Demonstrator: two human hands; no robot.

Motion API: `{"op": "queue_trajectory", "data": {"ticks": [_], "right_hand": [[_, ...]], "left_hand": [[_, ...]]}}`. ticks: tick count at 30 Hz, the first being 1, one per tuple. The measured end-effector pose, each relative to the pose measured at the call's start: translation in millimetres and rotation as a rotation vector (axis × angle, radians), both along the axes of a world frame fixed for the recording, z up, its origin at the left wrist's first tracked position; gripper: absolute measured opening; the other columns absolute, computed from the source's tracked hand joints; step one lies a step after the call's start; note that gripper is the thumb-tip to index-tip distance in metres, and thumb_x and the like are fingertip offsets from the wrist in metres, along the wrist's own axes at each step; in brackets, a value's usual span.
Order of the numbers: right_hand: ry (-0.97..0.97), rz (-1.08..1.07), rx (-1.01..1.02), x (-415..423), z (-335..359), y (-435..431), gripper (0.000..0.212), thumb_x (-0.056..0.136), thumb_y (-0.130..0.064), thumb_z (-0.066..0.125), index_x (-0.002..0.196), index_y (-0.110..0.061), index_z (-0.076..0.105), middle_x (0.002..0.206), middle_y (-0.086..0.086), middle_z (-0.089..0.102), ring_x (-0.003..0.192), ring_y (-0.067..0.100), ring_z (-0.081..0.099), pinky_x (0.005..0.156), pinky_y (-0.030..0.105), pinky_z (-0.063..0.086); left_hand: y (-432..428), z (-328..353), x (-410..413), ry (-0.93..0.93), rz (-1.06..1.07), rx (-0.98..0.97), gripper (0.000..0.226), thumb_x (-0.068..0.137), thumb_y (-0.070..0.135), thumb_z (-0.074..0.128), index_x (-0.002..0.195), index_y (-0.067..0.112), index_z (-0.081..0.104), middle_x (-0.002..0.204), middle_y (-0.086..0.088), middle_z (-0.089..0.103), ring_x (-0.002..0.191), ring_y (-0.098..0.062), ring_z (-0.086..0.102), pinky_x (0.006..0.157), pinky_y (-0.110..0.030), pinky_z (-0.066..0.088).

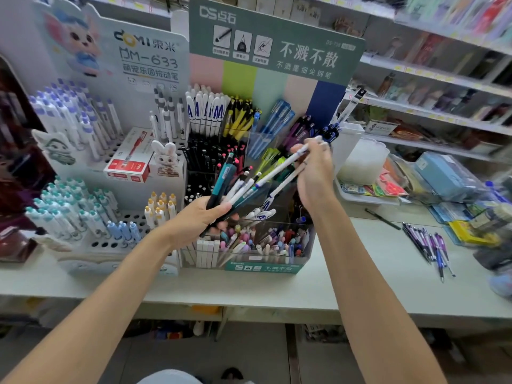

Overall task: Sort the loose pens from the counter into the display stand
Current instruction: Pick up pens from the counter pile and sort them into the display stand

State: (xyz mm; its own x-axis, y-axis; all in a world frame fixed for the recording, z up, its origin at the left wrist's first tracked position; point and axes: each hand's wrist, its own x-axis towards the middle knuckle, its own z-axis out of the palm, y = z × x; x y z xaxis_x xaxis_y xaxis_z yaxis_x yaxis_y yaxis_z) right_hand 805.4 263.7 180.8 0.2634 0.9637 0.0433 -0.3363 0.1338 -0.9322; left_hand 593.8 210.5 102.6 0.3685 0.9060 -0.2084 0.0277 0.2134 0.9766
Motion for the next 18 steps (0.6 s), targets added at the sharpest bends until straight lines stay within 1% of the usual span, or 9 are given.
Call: {"op": "queue_trajectory", "data": {"ticks": [1, 3, 5, 7, 8, 12, 15, 17, 18], "right_hand": [[0.065, -0.052, 0.011, 6.3, -2.0, 1.8, 0.017, 0.105, -0.015, 0.038, 0.09, -0.014, 0.046, 0.07, -0.001, 0.055, 0.07, 0.012, 0.053, 0.081, 0.031, 0.046], [0.114, -0.065, 0.024, 11.9, -11.4, 1.0, 0.013, 0.106, -0.017, 0.037, 0.095, -0.013, 0.044, 0.075, 0.002, 0.055, 0.074, 0.016, 0.06, 0.088, 0.037, 0.051], [0.117, -0.054, 0.039, 8.4, -27.2, -2.2, 0.011, 0.107, -0.017, 0.035, 0.099, -0.012, 0.042, 0.077, 0.004, 0.055, 0.07, 0.017, 0.06, 0.082, 0.036, 0.054], [0.041, -0.089, 0.065, 0.4, -43.0, -2.9, 0.013, 0.107, -0.014, 0.034, 0.098, -0.015, 0.043, 0.074, 0.002, 0.05, 0.064, 0.014, 0.05, 0.07, 0.029, 0.046], [-0.001, -0.113, 0.072, -3.4, -50.5, -1.4, 0.014, 0.107, -0.013, 0.033, 0.099, -0.016, 0.044, 0.073, 0.001, 0.047, 0.063, 0.013, 0.045, 0.068, 0.027, 0.041], [-0.143, -0.14, 0.087, -17.2, -80.0, 5.4, 0.015, 0.105, -0.011, 0.033, 0.101, -0.016, 0.045, 0.075, 0.003, 0.049, 0.072, 0.017, 0.046, 0.078, 0.028, 0.041], [-0.29, -0.106, 0.098, -22.2, -104.1, 4.8, 0.014, 0.105, -0.008, 0.033, 0.098, -0.015, 0.043, 0.084, 0.011, 0.052, 0.081, 0.018, 0.051, 0.081, 0.021, 0.044], [-0.428, -0.015, 0.118, -19.8, -117.8, 1.8, 0.013, 0.104, -0.01, 0.035, 0.097, -0.017, 0.044, 0.089, 0.007, 0.054, 0.087, 0.017, 0.053, 0.085, 0.022, 0.043], [-0.544, 0.047, 0.114, -17.6, -125.1, 0.3, 0.013, 0.103, -0.013, 0.038, 0.096, -0.019, 0.046, 0.091, 0.004, 0.055, 0.09, 0.018, 0.054, 0.087, 0.025, 0.041]], "left_hand": [[0.5, -4.3, -2.6, -0.003, 0.044, -0.014, 0.024, 0.103, 0.023, 0.046, 0.117, 0.008, 0.057, 0.072, 0.005, 0.067, 0.054, -0.003, 0.048, 0.045, -0.013, 0.038], [2.9, -14.4, -9.1, 0.001, 0.109, -0.013, 0.026, 0.103, 0.026, 0.047, 0.117, 0.008, 0.059, 0.076, -0.001, 0.064, 0.056, -0.007, 0.045, 0.046, -0.016, 0.037], [4.1, -23.2, -12.1, 0.008, 0.14, 0.0, 0.028, 0.101, 0.031, 0.049, 0.114, 0.011, 0.064, 0.079, -0.009, 0.059, 0.06, -0.012, 0.043, 0.05, -0.019, 0.035], [4.2, -28.2, -9.8, -0.022, 0.175, 0.001, 0.026, 0.101, 0.03, 0.05, 0.116, 0.013, 0.063, 0.083, -0.008, 0.065, 0.062, -0.012, 0.045, 0.05, -0.02, 0.037], [4.3, -30.2, -7.8, -0.037, 0.186, 0.0, 0.025, 0.101, 0.027, 0.049, 0.118, 0.013, 0.061, 0.085, -0.003, 0.069, 0.062, -0.009, 0.047, 0.049, -0.019, 0.038], [5.5, -38.2, -0.9, -0.043, 0.198, -0.011, 0.02, 0.101, 0.023, 0.048, 0.115, 0.013, 0.059, 0.073, 0.006, 0.071, 0.059, -0.005, 0.049, 0.049, -0.015, 0.041], [10.4, -46.1, 0.2, -0.039, 0.22, -0.018, 0.019, 0.102, 0.021, 0.047, 0.112, 0.011, 0.06, 0.064, 0.009, 0.066, 0.058, -0.005, 0.048, 0.049, -0.016, 0.04], [12.9, -49.5, -0.2, -0.046, 0.24, -0.028, 0.02, 0.102, 0.019, 0.047, 0.116, 0.011, 0.059, 0.071, 0.007, 0.069, 0.058, -0.005, 0.05, 0.049, -0.016, 0.04], [13.5, -50.0, -0.9, -0.056, 0.252, -0.029, 0.021, 0.102, 0.019, 0.047, 0.118, 0.012, 0.059, 0.076, 0.005, 0.072, 0.058, -0.005, 0.051, 0.049, -0.016, 0.041]]}}
